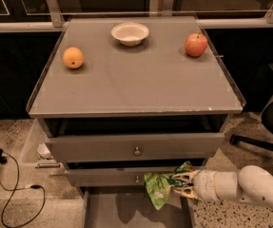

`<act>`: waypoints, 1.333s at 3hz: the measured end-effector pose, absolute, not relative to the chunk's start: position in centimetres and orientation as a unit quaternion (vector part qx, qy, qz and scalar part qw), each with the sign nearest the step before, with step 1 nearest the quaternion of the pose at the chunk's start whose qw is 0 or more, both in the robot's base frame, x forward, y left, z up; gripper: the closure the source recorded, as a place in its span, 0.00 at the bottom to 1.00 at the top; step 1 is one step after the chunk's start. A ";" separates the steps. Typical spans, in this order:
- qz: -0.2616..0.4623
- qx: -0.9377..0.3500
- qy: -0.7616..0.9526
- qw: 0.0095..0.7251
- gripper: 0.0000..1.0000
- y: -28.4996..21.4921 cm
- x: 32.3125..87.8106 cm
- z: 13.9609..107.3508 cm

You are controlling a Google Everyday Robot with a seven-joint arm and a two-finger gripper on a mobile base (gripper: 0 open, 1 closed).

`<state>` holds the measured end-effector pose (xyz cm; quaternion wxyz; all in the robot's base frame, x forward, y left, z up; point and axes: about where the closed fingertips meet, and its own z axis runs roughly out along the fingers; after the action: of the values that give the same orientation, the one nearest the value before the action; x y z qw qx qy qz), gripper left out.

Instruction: Pick green rice chip bag from bottom drawer and place on counter

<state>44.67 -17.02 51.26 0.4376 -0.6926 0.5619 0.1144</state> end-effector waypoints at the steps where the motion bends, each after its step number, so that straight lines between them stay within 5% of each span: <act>1: 0.114 -0.693 0.562 0.438 1.00 -17.0 44.7 51.3; 4: 0.048 -0.755 0.429 0.493 1.00 -14.9 38.4 69.1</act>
Offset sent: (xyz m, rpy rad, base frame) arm -0.0358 0.0029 0.1055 0.0038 -0.1781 0.0777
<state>38.40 -14.94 69.07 0.4932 -0.7550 0.4294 0.0481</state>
